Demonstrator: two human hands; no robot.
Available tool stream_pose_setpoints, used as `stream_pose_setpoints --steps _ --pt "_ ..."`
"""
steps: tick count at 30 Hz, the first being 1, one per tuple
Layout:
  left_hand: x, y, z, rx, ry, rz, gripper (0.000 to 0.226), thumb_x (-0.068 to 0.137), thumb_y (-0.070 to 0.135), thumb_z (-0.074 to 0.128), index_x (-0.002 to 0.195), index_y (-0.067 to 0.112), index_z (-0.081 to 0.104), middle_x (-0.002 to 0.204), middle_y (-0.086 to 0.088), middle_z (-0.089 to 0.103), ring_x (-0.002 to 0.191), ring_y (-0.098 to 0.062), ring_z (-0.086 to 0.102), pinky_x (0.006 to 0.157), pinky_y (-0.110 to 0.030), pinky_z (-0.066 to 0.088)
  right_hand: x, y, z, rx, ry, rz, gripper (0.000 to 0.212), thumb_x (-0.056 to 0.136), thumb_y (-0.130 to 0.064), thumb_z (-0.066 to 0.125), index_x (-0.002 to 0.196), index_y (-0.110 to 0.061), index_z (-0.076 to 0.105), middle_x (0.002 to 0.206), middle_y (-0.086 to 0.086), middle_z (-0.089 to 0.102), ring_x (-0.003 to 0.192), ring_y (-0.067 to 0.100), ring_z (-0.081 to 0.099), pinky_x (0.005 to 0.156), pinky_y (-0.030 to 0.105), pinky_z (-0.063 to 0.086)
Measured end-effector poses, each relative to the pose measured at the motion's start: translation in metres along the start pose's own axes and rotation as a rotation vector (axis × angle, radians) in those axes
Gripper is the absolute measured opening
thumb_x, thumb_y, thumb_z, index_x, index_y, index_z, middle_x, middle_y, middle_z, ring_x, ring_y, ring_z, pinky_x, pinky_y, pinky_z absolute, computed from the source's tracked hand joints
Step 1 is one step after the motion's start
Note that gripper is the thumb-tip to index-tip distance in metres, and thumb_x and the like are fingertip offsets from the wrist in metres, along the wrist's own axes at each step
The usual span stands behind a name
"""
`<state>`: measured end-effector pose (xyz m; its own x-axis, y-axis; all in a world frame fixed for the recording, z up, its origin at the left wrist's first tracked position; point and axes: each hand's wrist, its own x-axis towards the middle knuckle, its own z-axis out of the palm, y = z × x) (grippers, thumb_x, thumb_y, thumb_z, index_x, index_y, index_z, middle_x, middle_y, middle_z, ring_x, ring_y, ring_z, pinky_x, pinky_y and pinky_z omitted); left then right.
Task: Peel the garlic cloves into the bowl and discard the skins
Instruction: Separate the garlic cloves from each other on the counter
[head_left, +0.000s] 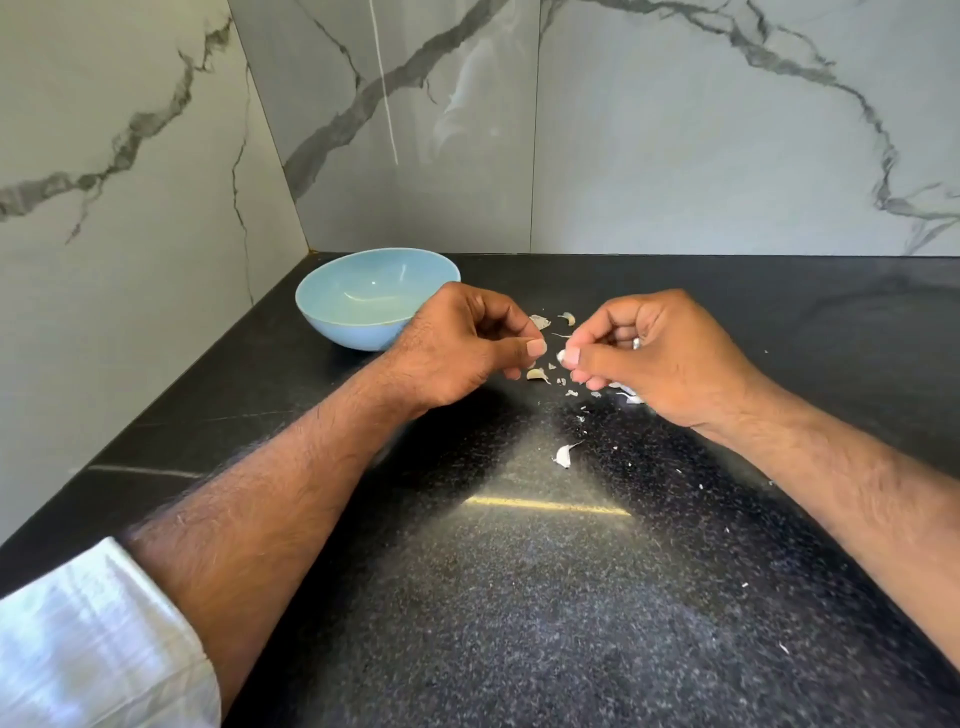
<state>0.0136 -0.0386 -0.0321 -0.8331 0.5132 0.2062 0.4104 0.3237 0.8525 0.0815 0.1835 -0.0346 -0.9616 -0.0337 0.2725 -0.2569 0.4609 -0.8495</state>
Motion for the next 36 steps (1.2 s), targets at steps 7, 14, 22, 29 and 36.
stream_pose_setpoints --steps 7,14,22,29,36 --pt "0.000 -0.002 -0.007 0.065 0.011 -0.089 0.011 0.095 0.022 0.082 0.096 0.011 0.079 0.083 -0.003 0.080 0.070 -0.011 0.073 0.058 -0.013 0.050 -0.005 0.000 0.009 -0.314 -0.113 -0.085 0.014 0.087 -0.018 0.084 0.091 -0.032 0.083 0.078 -0.013 0.076 0.068 0.004 0.068 0.069 0.025 0.060" --pt "-0.001 -0.002 -0.008 0.072 0.006 -0.102 0.012 0.095 0.025 0.082 0.095 0.013 0.079 0.084 -0.003 0.080 0.071 -0.011 0.074 0.057 -0.014 0.050 -0.006 0.000 0.013 -0.488 -0.150 -0.137 0.007 0.093 -0.014 0.078 0.090 -0.020 0.078 0.077 -0.013 0.064 0.060 -0.007 0.059 0.051 0.012 0.045" --pt "0.000 -0.003 -0.008 0.056 0.008 -0.116 0.015 0.095 0.027 0.082 0.093 0.012 0.078 0.082 -0.003 0.080 0.069 -0.010 0.072 0.055 -0.014 0.049 -0.008 -0.004 0.004 -0.554 -0.129 -0.128 0.019 0.080 -0.016 0.086 0.074 -0.032 0.077 0.074 -0.015 0.072 0.065 0.004 0.067 0.067 0.038 0.063" --pt "-0.001 -0.002 -0.008 0.073 0.009 -0.118 0.018 0.095 0.030 0.081 0.095 0.012 0.078 0.085 -0.004 0.081 0.072 -0.011 0.074 0.057 -0.015 0.051 -0.006 -0.022 0.001 -0.645 -0.177 -0.073 0.018 0.078 -0.011 0.086 0.076 -0.029 0.081 0.071 -0.017 0.073 0.065 -0.003 0.067 0.067 0.023 0.062" --pt "-0.001 -0.003 -0.008 0.073 0.006 -0.124 0.018 0.095 0.029 0.081 0.095 0.011 0.078 0.084 -0.004 0.081 0.071 -0.011 0.073 0.057 -0.017 0.052 -0.008 -0.020 0.004 -0.528 0.013 -0.235 0.010 0.083 -0.015 0.082 0.083 -0.025 0.080 0.075 -0.019 0.071 0.067 -0.004 0.068 0.062 0.015 0.058"
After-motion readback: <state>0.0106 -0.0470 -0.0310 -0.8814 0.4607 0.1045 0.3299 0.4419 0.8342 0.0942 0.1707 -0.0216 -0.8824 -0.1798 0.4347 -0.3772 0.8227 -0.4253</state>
